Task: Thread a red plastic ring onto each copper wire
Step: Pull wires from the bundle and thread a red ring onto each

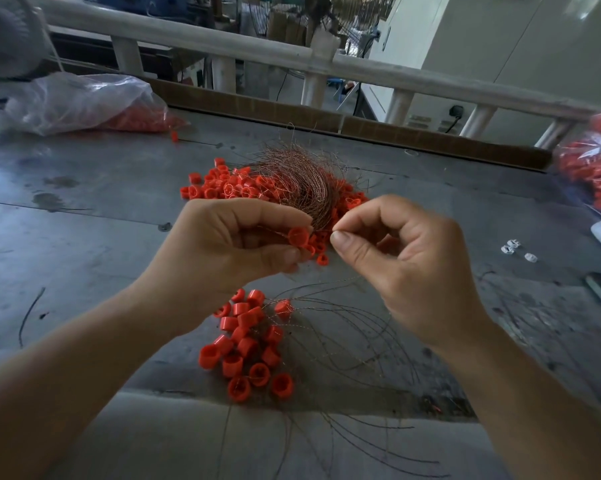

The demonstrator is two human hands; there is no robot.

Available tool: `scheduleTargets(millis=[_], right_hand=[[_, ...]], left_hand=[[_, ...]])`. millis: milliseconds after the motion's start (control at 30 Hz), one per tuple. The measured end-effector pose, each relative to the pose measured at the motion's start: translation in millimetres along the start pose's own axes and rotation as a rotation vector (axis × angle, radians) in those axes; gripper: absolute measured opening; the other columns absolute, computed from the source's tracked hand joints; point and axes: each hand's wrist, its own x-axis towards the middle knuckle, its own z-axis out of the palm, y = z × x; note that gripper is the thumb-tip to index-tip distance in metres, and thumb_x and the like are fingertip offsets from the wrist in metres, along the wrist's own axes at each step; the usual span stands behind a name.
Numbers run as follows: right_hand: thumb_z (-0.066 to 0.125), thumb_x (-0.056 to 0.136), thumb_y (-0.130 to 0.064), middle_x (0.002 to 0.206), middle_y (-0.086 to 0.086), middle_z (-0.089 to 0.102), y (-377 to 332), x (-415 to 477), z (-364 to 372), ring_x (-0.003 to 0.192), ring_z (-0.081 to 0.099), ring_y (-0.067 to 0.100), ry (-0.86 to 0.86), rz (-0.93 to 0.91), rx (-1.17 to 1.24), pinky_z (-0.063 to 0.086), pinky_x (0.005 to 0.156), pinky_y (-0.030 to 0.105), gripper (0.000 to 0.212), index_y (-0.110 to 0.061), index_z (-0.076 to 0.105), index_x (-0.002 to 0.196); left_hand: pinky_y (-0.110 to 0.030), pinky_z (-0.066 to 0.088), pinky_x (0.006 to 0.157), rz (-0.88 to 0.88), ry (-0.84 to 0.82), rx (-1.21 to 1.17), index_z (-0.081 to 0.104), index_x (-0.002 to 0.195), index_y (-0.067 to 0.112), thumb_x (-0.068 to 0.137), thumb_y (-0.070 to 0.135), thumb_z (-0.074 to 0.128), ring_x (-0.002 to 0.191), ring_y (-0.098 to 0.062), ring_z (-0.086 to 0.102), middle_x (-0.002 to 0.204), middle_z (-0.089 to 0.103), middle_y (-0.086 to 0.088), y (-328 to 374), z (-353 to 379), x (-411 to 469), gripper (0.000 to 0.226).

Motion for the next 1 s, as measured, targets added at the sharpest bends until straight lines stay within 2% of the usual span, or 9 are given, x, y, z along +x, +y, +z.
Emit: scheduleTargets(millis=[200, 300, 433, 600, 733, 1000], right_hand=[[0.063, 0.076, -0.012, 0.062, -0.016, 0.055, -0.2, 0.1, -0.6, 0.055, 0.051, -0.002, 0.007, 0.003, -0.007, 0.037, 0.051, 0.007, 0.01, -0.019, 0.062, 0.07], [0.063, 0.076, -0.012, 0.061, -0.016, 0.054, 0.2, -0.4, 0.5, 0.054, 0.05, -0.001, 0.015, 0.012, -0.008, 0.037, 0.051, 0.007, 0.008, -0.017, 0.063, 0.07], [0.063, 0.075, -0.012, 0.058, -0.016, 0.054, 0.9, -1.0, 3.4, 0.053, 0.051, -0.001, 0.034, 0.052, 0.016, 0.036, 0.051, 0.008, 0.008, -0.017, 0.063, 0.068], [0.063, 0.075, -0.011, 0.058, -0.014, 0.054, 0.5, -2.7, 7.5, 0.053, 0.051, 0.001, 0.004, 0.059, 0.027, 0.036, 0.05, 0.008, 0.009, -0.016, 0.063, 0.067], [0.062, 0.075, -0.01, 0.058, -0.013, 0.055, 0.5, -3.3, 7.6, 0.053, 0.051, 0.003, 0.002, 0.06, 0.007, 0.037, 0.049, 0.009, 0.009, -0.014, 0.064, 0.066], [0.063, 0.073, -0.01, 0.056, -0.014, 0.053, 2.3, -4.1, 8.1, 0.052, 0.05, 0.001, 0.01, 0.079, -0.002, 0.036, 0.048, 0.007, 0.01, -0.016, 0.063, 0.065]], left_hand=[[-0.014, 0.053, 0.06, -0.018, 0.012, 0.02, 0.072, 0.075, 0.029, 0.043, 0.024, 0.073, 0.062, -0.007, 0.067, 0.076, 0.071, 0.006, -1.7, -0.9, -0.2, 0.033], [-0.014, 0.052, 0.062, -0.01, 0.007, 0.034, 0.072, 0.076, 0.026, 0.044, 0.024, 0.073, 0.066, -0.007, 0.067, 0.072, 0.07, 0.005, -2.7, -2.0, -0.5, 0.032], [-0.017, 0.054, 0.068, 0.005, 0.011, 0.013, 0.07, 0.082, 0.019, 0.053, 0.014, 0.07, 0.078, -0.016, 0.07, 0.084, 0.073, -0.004, -3.7, -1.6, 0.4, 0.029], [-0.018, 0.054, 0.067, 0.039, 0.021, -0.011, 0.067, 0.08, 0.013, 0.054, 0.012, 0.07, 0.076, -0.017, 0.07, 0.086, 0.071, -0.01, -4.1, 0.0, 1.6, 0.027], [-0.017, 0.054, 0.065, 0.062, 0.027, -0.039, 0.066, 0.079, 0.014, 0.054, 0.009, 0.07, 0.074, -0.014, 0.071, 0.081, 0.073, -0.005, -3.9, 0.6, 1.7, 0.026], [-0.016, 0.053, 0.065, 0.083, 0.025, -0.044, 0.072, 0.072, 0.029, 0.047, 0.026, 0.074, 0.073, -0.011, 0.07, 0.078, 0.072, 0.004, -4.1, 2.0, 1.0, 0.026]])
